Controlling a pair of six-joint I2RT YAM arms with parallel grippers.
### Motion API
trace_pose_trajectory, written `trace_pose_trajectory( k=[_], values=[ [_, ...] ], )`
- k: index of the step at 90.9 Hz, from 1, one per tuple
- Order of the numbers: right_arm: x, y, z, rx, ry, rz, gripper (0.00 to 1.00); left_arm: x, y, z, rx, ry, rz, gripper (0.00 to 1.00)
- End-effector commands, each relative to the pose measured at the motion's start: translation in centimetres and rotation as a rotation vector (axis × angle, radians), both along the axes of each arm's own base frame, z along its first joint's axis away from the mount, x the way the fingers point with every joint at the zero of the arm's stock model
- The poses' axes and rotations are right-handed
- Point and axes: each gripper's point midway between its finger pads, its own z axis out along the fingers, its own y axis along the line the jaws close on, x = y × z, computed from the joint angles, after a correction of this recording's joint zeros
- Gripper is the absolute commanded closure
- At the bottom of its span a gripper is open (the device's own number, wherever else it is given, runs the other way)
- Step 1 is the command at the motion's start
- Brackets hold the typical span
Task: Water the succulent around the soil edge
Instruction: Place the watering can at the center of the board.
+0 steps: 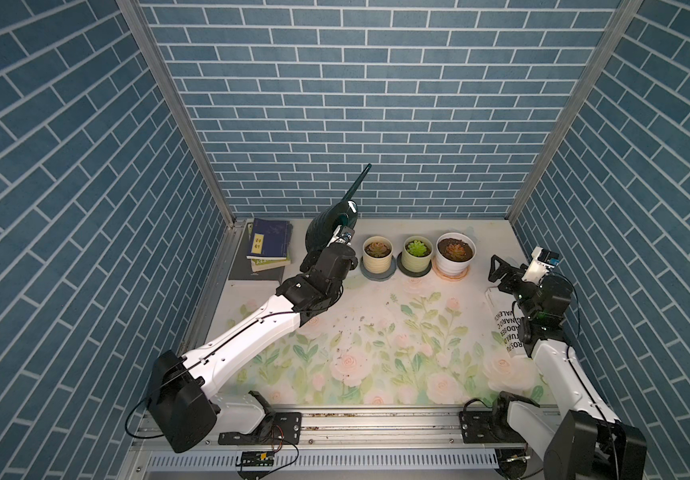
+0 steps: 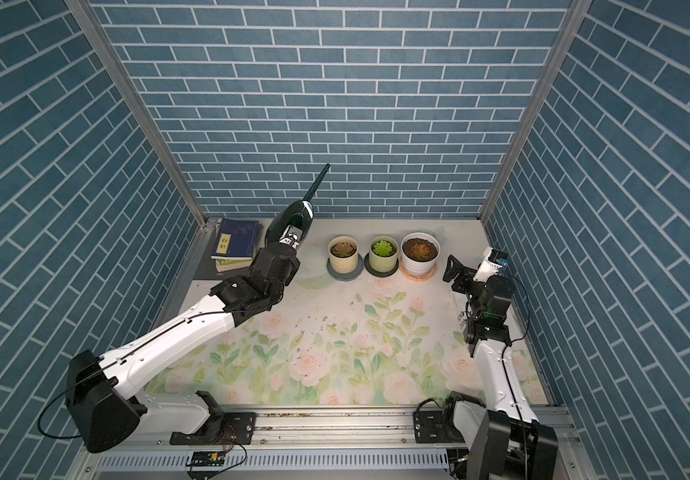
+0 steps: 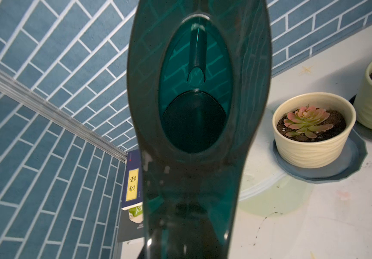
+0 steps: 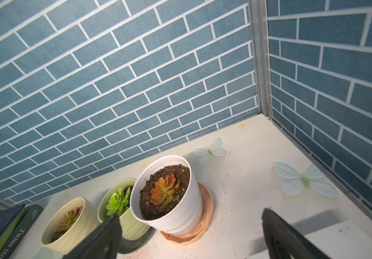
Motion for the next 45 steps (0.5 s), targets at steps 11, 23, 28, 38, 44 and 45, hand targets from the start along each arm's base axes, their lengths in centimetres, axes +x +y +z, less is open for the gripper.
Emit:
trace_pose_trajectory(
  k=[11,23,28,38,44,45],
  values=[
    [-1.3,-1.8,3.5,0.004,-0.149,-0.128,0.01,-1.5,2.6,-0.7,-0.357,-0.144,0.176,1.0],
    [-0.9,-1.8,2.9,0.024,-0.13,-0.126,0.01,-1.7,2.0,-3.1,-0.418,-0.087,0.102,1.0],
    [-0.7,-1.8,2.3,0.038,-0.118,-0.123,0.01,-1.4,1.9,-3.9,-0.453,-0.071,0.073,1.0],
    [-0.7,-1.9,1.5,0.003,-0.107,-0.125,0.01,-0.5,1.1,-4.5,-0.5,-0.094,0.003,1.0],
    [-1.1,-3.0,1.5,-0.039,-0.117,-0.188,0.01,0.6,1.0,-4.7,-0.51,-0.098,-0.007,1.0],
    [-1.2,-3.1,1.5,-0.041,-0.116,-0.2,0.01,0.8,0.9,-4.8,-0.511,-0.095,-0.01,1.0]
  ],
)
